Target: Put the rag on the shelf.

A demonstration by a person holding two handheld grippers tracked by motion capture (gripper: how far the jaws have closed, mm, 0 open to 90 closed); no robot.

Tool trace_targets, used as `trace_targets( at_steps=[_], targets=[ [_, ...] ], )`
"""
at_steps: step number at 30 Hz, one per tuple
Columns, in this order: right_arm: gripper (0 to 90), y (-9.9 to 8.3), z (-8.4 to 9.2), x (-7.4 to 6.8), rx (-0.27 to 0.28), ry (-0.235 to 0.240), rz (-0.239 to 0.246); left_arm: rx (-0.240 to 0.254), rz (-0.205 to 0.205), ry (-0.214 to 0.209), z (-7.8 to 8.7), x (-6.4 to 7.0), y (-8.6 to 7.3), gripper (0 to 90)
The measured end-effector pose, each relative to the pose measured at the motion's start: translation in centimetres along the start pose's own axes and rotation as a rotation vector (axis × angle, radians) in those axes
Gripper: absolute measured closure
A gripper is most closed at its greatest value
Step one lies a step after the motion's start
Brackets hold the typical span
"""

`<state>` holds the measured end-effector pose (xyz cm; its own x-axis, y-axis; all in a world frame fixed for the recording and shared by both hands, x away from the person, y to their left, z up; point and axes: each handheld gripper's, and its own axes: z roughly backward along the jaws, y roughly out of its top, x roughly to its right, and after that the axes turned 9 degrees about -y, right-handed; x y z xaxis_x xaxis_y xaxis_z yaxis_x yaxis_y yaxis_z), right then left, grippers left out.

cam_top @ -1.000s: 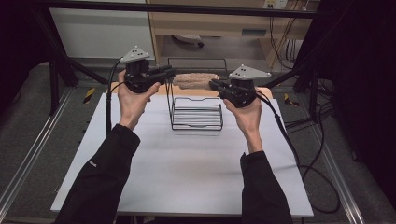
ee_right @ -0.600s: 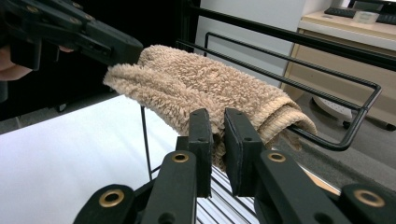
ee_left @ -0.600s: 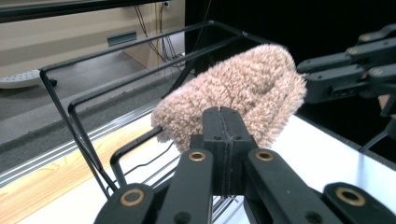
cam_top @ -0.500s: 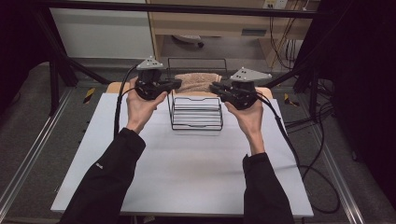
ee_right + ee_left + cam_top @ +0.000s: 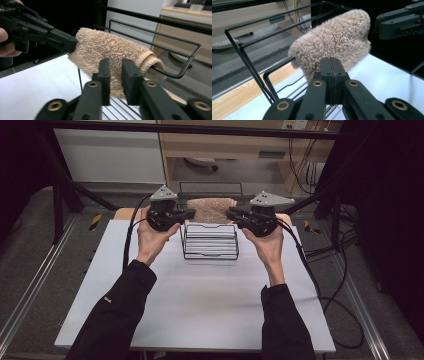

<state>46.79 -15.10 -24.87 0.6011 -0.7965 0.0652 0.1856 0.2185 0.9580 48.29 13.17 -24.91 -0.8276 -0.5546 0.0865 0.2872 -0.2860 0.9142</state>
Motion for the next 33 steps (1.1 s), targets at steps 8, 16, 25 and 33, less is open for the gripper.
trace_targets(
  at_steps=[8,16,25,33],
  targets=[
    [90.0,-1.4,-1.2,0.1,-0.081,-0.028,-0.022,-0.013,-0.016,0.011,-0.7,-0.1,-0.9,90.0],
    [89.5,-2.1,-1.9,0.4,-0.074,-0.053,-0.040,-0.023,-0.016,0.024,-1.3,-0.2,-1.5,89.9],
    [79.0,-2.1,-0.3,0.2,-0.057,-0.041,-0.048,-0.011,0.003,0.024,-0.1,-0.1,-2.0,81.1],
    [65.0,-3.0,1.2,0.2,-0.065,-0.038,-0.063,-0.031,0.021,0.018,1.0,0.2,-3.6,64.3]
  ],
)
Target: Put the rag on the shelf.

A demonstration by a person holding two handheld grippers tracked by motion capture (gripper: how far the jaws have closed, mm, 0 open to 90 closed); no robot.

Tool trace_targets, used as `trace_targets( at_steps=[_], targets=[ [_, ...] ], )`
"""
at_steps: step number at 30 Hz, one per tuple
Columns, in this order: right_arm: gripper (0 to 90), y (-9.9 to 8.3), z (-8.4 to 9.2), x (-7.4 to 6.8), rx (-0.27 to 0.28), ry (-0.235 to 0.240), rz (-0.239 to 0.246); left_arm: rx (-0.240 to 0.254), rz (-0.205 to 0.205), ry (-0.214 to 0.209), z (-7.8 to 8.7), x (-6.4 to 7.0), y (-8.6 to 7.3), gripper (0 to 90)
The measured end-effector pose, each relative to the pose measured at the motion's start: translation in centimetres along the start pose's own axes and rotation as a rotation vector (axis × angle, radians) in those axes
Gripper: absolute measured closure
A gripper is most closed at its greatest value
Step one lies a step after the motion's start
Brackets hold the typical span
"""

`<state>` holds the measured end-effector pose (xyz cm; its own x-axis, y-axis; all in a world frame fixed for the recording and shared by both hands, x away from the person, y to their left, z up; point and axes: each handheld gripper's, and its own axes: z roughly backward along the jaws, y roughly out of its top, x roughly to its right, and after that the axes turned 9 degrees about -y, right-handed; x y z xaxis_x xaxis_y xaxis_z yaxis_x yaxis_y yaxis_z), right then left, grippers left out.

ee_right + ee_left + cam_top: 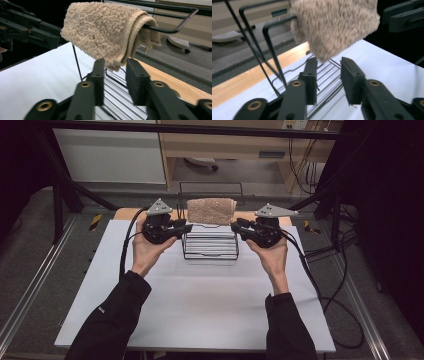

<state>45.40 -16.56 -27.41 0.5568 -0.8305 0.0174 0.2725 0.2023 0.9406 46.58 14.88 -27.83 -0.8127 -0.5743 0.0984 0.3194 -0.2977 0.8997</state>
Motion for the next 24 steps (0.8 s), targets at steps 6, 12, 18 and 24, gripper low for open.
trace_targets(
  at_steps=[6,12,18,24],
  targets=[
    [54.2,-1.2,1.2,0.3,-0.014,0.000,-0.021,-0.021,0.003,0.005,0.7,0.2,-2.2,51.9],
    [39.8,-2.8,2.2,0.4,-0.027,0.010,-0.042,-0.061,0.005,0.008,1.2,0.6,-4.7,39.4],
    [26.0,-4.8,2.9,0.4,-0.054,0.006,-0.055,-0.092,0.023,0.006,1.8,0.9,-7.3,27.4],
    [12.3,-7.3,3.1,0.9,-0.093,0.004,-0.088,-0.112,0.051,0.014,2.6,0.9,-9.7,17.7]
  ],
)
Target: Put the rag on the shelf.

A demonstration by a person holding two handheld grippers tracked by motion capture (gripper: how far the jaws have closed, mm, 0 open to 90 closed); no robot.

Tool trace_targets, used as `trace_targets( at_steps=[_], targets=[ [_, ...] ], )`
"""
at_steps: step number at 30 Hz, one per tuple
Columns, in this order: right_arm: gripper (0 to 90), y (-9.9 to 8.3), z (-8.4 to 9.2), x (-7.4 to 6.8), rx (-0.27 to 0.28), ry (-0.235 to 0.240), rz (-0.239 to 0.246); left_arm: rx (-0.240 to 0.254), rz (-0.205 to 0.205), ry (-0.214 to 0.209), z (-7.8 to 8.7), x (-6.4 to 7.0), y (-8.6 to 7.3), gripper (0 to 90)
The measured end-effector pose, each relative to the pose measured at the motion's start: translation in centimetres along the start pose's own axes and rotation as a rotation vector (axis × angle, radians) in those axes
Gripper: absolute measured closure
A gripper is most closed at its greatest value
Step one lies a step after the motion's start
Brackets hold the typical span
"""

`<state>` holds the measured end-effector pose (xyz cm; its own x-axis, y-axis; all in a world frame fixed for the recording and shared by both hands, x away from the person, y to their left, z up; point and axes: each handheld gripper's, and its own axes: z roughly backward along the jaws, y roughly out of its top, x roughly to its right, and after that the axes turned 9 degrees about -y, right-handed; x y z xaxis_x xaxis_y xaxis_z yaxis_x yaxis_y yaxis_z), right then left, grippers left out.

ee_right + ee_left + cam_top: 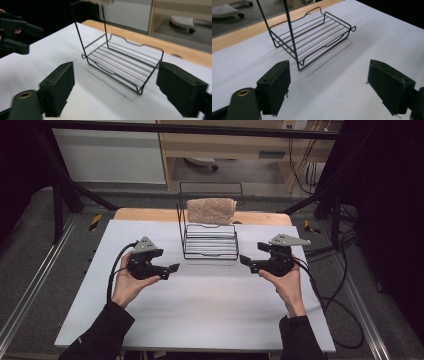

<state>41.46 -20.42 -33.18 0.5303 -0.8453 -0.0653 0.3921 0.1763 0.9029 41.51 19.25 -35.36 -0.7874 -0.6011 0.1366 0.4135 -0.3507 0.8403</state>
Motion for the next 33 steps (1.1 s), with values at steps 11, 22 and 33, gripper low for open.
trace_targets(
  at_steps=[11,22,33],
  targets=[
    [1.7,-4.3,0.0,0.6,-0.083,0.012,-0.011,-0.029,0.021,0.045,0.5,0.4,-4.8,10.0],
    [0.6,-8.4,0.3,0.9,-0.130,0.047,-0.039,-0.041,0.040,0.035,1.1,0.2,-8.0,9.3],
    [0.6,-11.6,1.2,1.8,-0.176,0.072,-0.023,-0.062,0.038,0.022,1.8,-0.1,-10.1,8.4]
  ],
)
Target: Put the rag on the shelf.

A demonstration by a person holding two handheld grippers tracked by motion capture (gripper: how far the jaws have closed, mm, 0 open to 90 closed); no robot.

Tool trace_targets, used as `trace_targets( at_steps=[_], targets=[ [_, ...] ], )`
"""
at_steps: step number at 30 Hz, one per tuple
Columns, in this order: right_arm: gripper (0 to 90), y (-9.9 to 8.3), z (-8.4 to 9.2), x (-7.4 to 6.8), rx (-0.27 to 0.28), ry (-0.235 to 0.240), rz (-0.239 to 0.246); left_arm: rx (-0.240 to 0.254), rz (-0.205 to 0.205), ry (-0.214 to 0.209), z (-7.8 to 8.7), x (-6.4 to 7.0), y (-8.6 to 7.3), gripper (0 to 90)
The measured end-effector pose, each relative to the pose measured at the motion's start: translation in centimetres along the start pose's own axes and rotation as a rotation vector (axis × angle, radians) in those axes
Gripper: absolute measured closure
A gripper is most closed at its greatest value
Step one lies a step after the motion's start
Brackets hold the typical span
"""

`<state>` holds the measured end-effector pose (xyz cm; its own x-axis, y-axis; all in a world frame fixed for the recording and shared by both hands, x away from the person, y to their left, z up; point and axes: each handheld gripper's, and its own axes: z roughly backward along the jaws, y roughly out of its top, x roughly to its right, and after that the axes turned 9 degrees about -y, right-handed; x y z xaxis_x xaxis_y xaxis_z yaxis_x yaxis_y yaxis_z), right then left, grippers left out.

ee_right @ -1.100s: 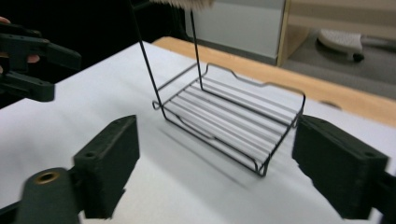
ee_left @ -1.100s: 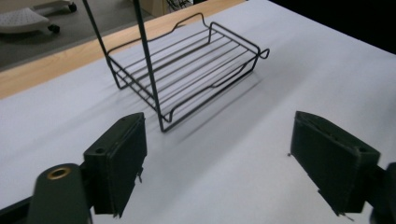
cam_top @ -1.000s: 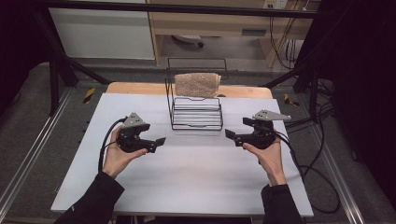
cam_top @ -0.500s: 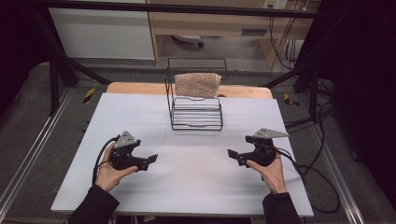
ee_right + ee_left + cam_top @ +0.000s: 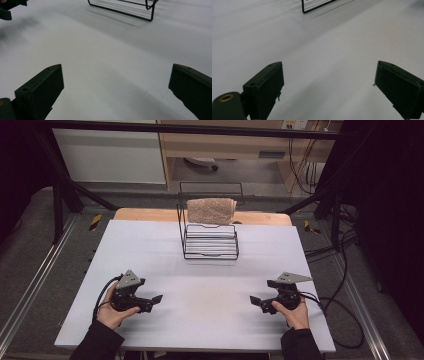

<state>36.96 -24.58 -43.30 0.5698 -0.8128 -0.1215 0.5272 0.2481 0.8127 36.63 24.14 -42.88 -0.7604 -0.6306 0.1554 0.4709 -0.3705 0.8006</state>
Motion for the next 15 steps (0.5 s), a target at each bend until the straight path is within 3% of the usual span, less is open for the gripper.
trace_targets(
  at_steps=[15],
  targets=[
    [0.6,-2.0,0.6,1.3,-0.040,-0.030,-0.003,-0.023,0.018,0.007,0.5,-0.9,-1.7,5.3]
  ],
)
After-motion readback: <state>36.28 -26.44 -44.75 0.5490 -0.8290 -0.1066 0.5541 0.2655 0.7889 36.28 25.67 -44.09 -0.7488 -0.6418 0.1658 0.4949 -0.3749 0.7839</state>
